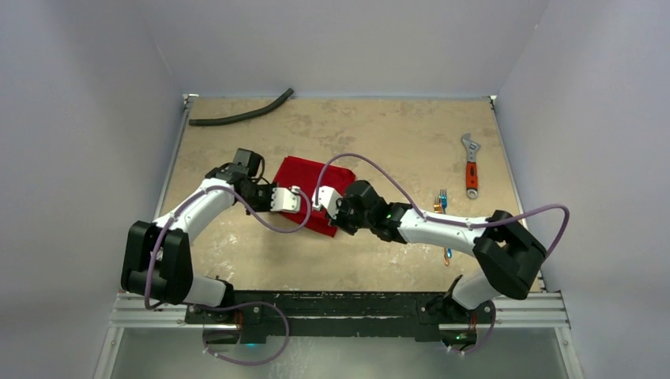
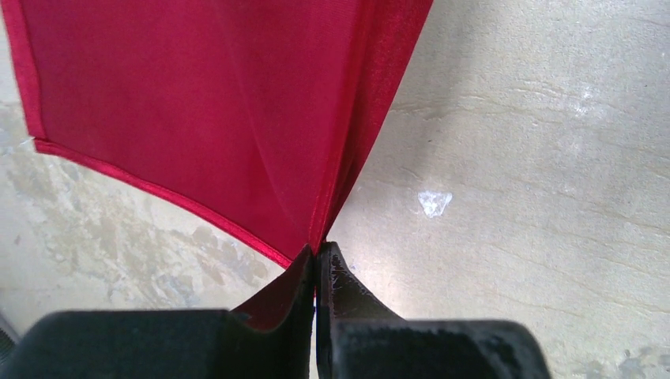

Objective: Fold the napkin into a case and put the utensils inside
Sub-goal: Pick up the upper triangle-folded napkin from the center of the board.

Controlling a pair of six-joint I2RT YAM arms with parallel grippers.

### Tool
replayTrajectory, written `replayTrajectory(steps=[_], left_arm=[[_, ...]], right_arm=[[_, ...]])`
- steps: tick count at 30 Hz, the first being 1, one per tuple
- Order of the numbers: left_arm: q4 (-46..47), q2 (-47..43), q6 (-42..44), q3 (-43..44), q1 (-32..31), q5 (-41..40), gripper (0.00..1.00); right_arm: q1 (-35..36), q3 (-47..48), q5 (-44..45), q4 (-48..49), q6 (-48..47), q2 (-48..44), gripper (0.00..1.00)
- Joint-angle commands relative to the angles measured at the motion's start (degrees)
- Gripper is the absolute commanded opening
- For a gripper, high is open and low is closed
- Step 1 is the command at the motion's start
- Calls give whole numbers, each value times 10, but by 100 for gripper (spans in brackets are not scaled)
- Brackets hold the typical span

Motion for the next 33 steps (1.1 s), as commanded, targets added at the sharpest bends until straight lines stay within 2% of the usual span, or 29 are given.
replayTrajectory(steps=[1, 4, 5, 6, 7, 8, 12, 15, 23, 26, 28, 29, 30, 31, 33], left_arm=[[-33, -34, -8, 38, 6, 10, 0], [-44, -41, 12, 32, 5, 14, 0], [-43, -44, 21, 21, 5, 15, 0], [-34, -47, 24, 6, 5, 15, 0], [-24, -48, 24, -8, 5, 15, 0], [-16, -47, 24, -20, 5, 15, 0], [-5, -34, 18, -36, 5, 13, 0], [-2, -40, 13, -41, 5, 8, 0], [41, -52, 10, -79, 5, 10, 0], [51, -49, 5, -77, 5, 9, 0], [60, -52, 1, -78, 5, 9, 0], [63, -52, 0, -80, 5, 9, 0], [66, -52, 0, -83, 5, 8, 0], [69, -50, 0, -85, 5, 5, 0], [72, -45, 0, -89, 8, 0, 0]], right_arm=[[-1, -9, -13, 10, 20, -33, 0], [-1, -3, -11, 3, 16, -27, 0], [0, -4, -24, 3, 16, -22, 14], [1, -6, -33, 7, 20, -14, 36], [1, -9, -41, 10, 22, -6, 46], [4, -7, -45, 9, 19, 3, 49], [6, 9, -49, 8, 9, 27, 53], [10, 2, -62, 22, -11, 16, 62], [21, -37, -43, 57, -65, -1, 70], [25, -45, -29, 53, -82, 3, 77], [23, -50, -24, 44, -82, -13, 78], [20, -56, -14, 49, -79, -28, 82], [17, -62, -8, 60, -76, -46, 91], [12, -69, -7, 70, -72, -62, 96], [9, -80, -17, 82, -79, -75, 99]])
